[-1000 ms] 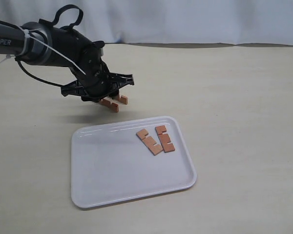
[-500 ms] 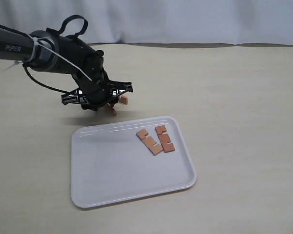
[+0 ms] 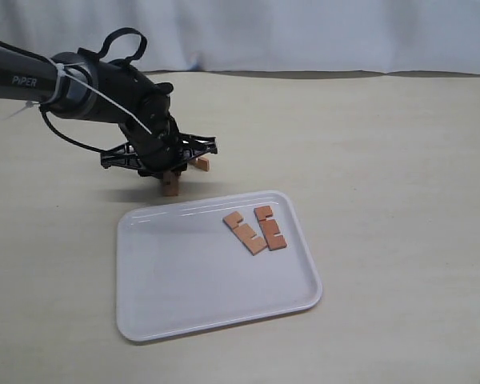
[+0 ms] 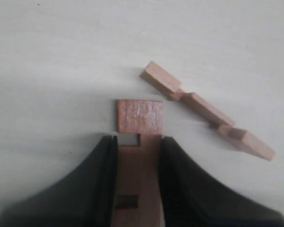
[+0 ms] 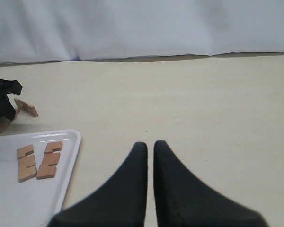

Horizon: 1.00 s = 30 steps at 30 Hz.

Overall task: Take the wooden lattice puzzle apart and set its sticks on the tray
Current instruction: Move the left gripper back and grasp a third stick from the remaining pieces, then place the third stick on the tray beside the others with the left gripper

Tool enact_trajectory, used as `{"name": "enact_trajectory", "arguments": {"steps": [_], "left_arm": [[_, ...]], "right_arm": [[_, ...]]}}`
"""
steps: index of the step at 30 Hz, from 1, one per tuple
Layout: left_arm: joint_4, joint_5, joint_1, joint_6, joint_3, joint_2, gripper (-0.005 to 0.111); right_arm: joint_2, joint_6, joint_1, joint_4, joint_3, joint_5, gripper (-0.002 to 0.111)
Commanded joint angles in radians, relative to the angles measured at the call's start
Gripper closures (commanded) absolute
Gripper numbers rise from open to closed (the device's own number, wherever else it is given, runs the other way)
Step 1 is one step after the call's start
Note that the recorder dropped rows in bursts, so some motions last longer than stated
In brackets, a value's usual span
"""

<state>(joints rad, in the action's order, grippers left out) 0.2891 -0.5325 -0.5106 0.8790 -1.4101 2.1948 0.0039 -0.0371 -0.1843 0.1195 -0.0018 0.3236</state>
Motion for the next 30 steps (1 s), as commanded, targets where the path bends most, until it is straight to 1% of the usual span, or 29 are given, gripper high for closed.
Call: {"name": "enact_trajectory", "arguments": {"steps": [1, 10, 13, 15, 17, 20, 22, 26, 30], "left_arm": [[-0.003, -0.009, -0.001, -0.023, 0.001, 0.003, 0.107], [-0.014, -0.064, -0.001, -0.101, 0.001, -0.091, 0.107], [-0.021, -0.081, -0.002, -0.159, 0.001, -0.145, 0.107], [-0.035, -0.105, -0.015, -0.224, 0.001, -0.174, 0.107], [-0.043, -0.129, -0.042, -0.296, 0.001, -0.188, 0.107], [-0.034, -0.160, -0.109, -0.404, 0.001, -0.188, 0.107], [-0.032, -0.165, -0.156, -0.443, 0.001, -0.176, 0.107], [-0.036, -0.168, -0.244, -0.447, 0.001, -0.153, 0.107], [-0.039, -0.170, -0.288, -0.447, 0.001, -0.120, 0.107]], "right_arm": [[-0.004, -0.001, 0.003, 0.000, 0.002, -0.003, 0.104], [-0.004, -0.001, 0.003, 0.000, 0.002, -0.003, 0.104], [-0.004, -0.001, 0.003, 0.000, 0.002, -0.003, 0.104], [-0.004, -0.001, 0.003, 0.000, 0.002, -0.003, 0.104], [-0.004, -0.001, 0.003, 0.000, 0.002, -0.003, 0.104], [-0.004, -0.001, 0.003, 0.000, 0.002, -0.003, 0.104], [-0.004, -0.001, 0.003, 0.000, 0.002, -0.003, 0.104], [-0.004, -0.001, 0.003, 0.000, 0.002, -0.003, 0.104], [-0.004, -0.001, 0.003, 0.000, 0.002, -0.003, 0.104]]}}
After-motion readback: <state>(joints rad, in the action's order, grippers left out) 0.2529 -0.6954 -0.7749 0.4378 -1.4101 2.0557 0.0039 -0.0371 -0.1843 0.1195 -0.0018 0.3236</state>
